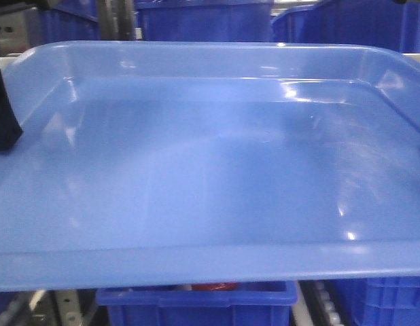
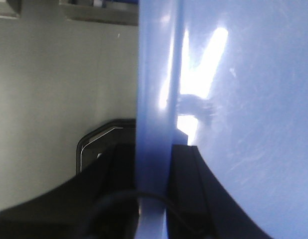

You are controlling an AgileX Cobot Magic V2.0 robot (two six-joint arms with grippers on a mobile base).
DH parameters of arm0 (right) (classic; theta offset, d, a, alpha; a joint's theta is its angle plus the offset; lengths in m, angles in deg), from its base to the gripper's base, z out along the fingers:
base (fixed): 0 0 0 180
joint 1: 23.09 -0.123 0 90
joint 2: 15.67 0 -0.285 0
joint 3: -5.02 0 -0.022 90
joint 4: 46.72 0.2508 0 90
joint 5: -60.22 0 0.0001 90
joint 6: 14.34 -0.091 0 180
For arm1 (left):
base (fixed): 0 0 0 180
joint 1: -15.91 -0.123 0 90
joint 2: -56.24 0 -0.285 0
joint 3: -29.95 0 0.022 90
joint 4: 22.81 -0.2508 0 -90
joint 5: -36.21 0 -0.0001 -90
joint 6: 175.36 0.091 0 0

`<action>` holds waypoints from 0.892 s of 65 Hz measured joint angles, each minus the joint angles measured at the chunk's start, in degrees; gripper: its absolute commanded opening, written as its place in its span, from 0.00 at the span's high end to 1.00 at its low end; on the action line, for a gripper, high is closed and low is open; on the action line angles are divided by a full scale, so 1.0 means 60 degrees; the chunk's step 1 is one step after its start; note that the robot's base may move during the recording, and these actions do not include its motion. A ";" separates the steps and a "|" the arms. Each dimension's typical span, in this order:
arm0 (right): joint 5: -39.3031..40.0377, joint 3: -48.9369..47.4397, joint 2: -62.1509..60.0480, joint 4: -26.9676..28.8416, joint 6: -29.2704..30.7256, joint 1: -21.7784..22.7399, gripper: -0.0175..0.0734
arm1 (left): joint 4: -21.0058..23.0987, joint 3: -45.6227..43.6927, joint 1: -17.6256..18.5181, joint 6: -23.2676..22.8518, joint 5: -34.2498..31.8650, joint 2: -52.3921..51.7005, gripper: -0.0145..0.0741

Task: Grab blue tray and place on right shelf
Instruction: 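Hold the tray with both grippers while the base drives to the shelf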

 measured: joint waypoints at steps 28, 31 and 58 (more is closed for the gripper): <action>0.0000 0.0000 0.0000 -0.0015 0.0000 0.0000 0.60 | 0.0015 0.0000 0.0000 0.0000 0.0000 0.0000 0.83; 0.0000 0.0000 0.0000 -0.0015 0.0000 0.0000 0.60 | 0.0015 0.0000 0.0000 0.0000 0.0000 0.0000 0.83; 0.0000 0.0000 0.0000 -0.0015 0.0000 0.0000 0.60 | 0.0015 0.0000 0.0000 0.0000 0.0000 0.0000 0.83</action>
